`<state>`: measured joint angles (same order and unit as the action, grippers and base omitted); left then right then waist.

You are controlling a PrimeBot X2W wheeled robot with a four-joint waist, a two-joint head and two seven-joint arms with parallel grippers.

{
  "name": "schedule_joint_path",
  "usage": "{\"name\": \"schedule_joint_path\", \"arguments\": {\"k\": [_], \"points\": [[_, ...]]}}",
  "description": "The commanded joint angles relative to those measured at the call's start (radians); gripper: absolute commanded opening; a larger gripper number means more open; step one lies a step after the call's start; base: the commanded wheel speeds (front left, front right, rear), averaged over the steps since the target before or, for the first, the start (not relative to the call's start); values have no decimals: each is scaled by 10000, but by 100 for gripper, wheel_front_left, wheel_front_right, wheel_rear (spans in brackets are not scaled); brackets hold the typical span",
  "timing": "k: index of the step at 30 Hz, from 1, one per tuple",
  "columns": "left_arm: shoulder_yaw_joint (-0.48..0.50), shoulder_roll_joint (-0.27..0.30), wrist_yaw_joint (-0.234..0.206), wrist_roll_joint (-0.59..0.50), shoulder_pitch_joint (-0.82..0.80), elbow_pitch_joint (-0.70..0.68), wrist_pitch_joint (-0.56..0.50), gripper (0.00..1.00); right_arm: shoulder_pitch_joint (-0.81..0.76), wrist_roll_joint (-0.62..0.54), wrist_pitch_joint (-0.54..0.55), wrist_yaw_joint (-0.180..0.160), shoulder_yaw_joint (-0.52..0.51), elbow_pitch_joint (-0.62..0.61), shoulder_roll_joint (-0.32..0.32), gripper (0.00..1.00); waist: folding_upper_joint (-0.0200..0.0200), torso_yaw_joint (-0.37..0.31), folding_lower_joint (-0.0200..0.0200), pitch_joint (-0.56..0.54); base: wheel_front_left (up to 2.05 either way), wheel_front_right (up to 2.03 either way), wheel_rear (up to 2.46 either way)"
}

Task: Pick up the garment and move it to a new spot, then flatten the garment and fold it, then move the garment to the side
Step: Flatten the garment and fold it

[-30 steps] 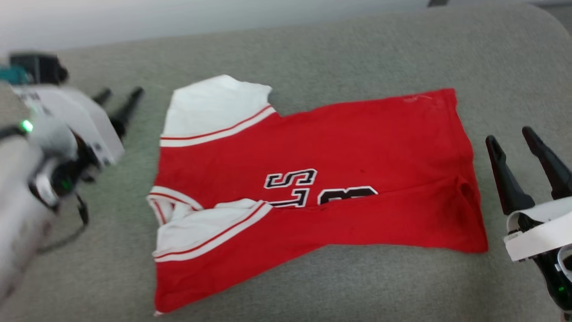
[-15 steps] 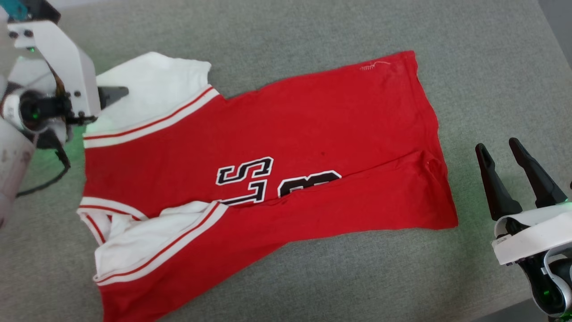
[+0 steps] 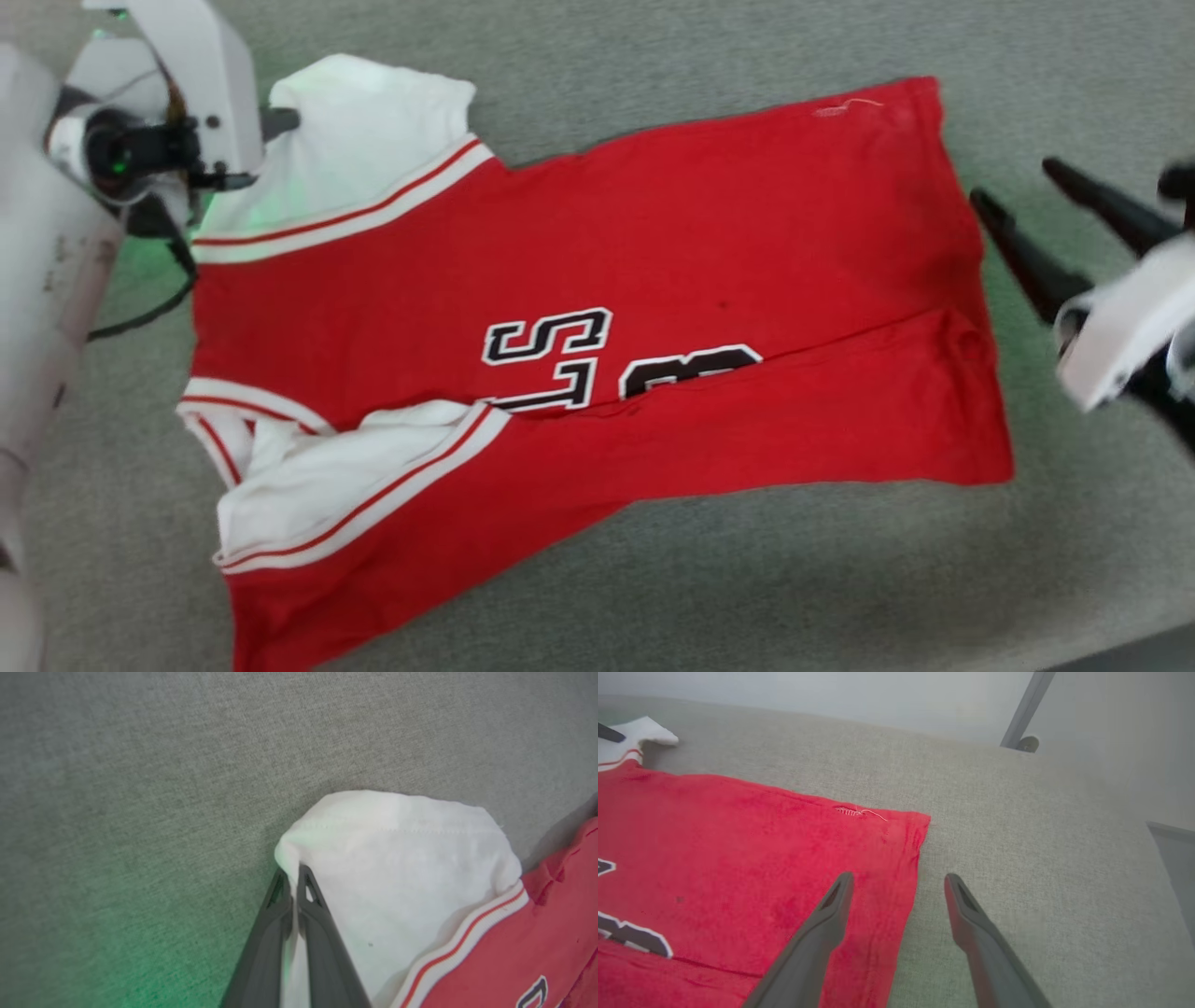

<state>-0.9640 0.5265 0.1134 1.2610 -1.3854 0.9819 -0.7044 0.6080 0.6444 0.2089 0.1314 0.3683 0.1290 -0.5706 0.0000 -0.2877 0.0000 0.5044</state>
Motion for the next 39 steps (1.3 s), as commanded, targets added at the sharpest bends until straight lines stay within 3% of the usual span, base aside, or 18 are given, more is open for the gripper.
{"name": "schedule_joint_path", "arguments": {"k": [1, 8, 19, 21, 23, 24, 33, 39], "points": [[-192, -213, 59, -18, 384, 123, -161, 0, 380, 204, 341, -16, 146, 302, -108, 100, 0, 276, 0, 104, 0, 0, 0], [-382, -751, 171, -110, 90, 174, 64, 0, 2981, 1368, 2940, -16, 1560, 2731, -509, 100, 0, 970, 0, 293, 0, 0, 0], [-734, -1246, 175, 153, 205, -476, 400, 0, 4465, 2617, 3629, -16, 3381, 4512, -769, 100, 0, 1613, 0, 304, 0, 0, 0], [-795, -1274, 176, 189, 235, -645, 487, 0, 4576, 2715, 3472, -16, 3568, 4751, -826, 45, 0, 1674, 0, 256, 0, 0, 0], [-857, -1283, 176, 256, 250, -848, 651, 0, 4643, 2864, 3216, -16, 3716, 4953, -855, 4, 0, 1741, 0, 180, 0, 0, 0], [-865, -1275, 176, 276, 257, -945, 761, 0, 4681, 2957, 3081, -16, 3774, 5046, -873, 0, 0, 1779, 0, 127, 0, 0, 0], [-939, -743, 178, 745, 888, -2432, 2359, 0, 4385, 3364, 1640, -16, 4610, 5167, -1269, 0, 0, 2113, 0, -1224, 0, 0, 0], [-1057, 121, 178, 1415, 2138, -4363, 3481, 0, 3539, 3764, 1088, -16, 5530, 4433, -1741, 0, 0, 2325, 0, -2593, 0, 0, 0]]}}
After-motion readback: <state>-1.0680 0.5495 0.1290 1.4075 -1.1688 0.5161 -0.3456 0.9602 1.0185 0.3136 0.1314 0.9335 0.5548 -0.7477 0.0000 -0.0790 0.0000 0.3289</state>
